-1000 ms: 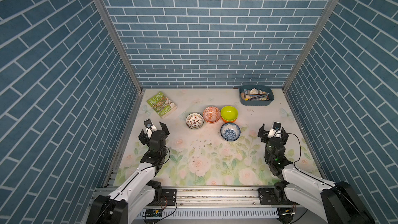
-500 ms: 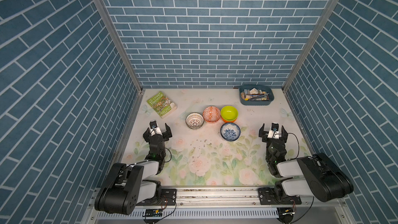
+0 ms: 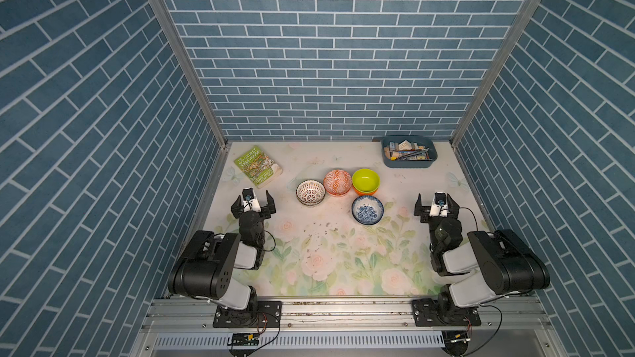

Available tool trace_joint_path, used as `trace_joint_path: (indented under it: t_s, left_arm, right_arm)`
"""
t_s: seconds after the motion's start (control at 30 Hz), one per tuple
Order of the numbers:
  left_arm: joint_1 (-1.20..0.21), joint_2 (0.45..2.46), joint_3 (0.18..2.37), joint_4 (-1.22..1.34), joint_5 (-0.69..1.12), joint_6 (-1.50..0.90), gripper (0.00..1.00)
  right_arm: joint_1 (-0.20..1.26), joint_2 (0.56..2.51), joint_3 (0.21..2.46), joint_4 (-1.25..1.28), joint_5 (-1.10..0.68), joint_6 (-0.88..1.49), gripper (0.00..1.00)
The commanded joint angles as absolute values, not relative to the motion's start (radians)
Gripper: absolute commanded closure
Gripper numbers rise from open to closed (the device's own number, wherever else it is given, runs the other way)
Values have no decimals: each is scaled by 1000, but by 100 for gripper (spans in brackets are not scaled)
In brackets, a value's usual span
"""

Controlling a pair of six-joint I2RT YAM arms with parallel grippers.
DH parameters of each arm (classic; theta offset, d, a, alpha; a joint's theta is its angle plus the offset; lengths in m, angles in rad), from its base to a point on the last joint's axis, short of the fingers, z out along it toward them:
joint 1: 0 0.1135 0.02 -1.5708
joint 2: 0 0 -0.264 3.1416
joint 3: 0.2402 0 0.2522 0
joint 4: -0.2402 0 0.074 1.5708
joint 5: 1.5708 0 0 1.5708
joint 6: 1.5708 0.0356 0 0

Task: Stack the bowls
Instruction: Reset both arms

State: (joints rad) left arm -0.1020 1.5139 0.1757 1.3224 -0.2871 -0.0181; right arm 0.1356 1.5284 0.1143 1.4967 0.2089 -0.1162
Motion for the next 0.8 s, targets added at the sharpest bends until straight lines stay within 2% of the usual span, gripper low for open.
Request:
trace_joint_path:
  t_s: [0.0, 0.77]
  left_arm:
    - [-94, 1516, 182, 1344, -278, -13, 0]
    - [-86, 1513, 192, 1321, -260, -16, 0]
  right_arm:
    - [127, 1529, 123, 1470, 176, -88, 0]
    - [127, 1527, 110, 1495, 192, -81, 0]
